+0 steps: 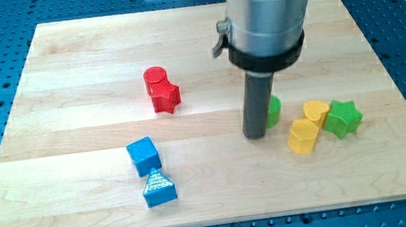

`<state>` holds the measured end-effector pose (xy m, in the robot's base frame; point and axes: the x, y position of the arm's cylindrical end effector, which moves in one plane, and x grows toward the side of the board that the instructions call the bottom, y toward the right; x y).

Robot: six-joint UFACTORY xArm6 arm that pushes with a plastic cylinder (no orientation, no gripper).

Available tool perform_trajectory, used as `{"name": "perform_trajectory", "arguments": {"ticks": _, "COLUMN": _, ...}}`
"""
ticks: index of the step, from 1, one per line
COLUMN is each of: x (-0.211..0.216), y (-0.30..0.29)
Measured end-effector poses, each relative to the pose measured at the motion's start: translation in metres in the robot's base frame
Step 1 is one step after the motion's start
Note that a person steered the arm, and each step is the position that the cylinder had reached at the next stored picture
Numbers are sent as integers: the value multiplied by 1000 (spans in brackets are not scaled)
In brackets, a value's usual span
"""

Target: Place your arm to the left of the hexagon

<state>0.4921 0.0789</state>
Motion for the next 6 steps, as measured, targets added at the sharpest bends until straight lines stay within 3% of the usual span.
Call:
{"name": "perform_trajectory", "arguments": {"ticks": 3, "x": -60, "y": 79}}
{"name": "perform_trajectory", "arguments": {"ticks": 4, "x": -36, "y": 35}}
{"name": "perform_trajectory", "arguments": {"ticks": 6, "x": 62, "y": -27}}
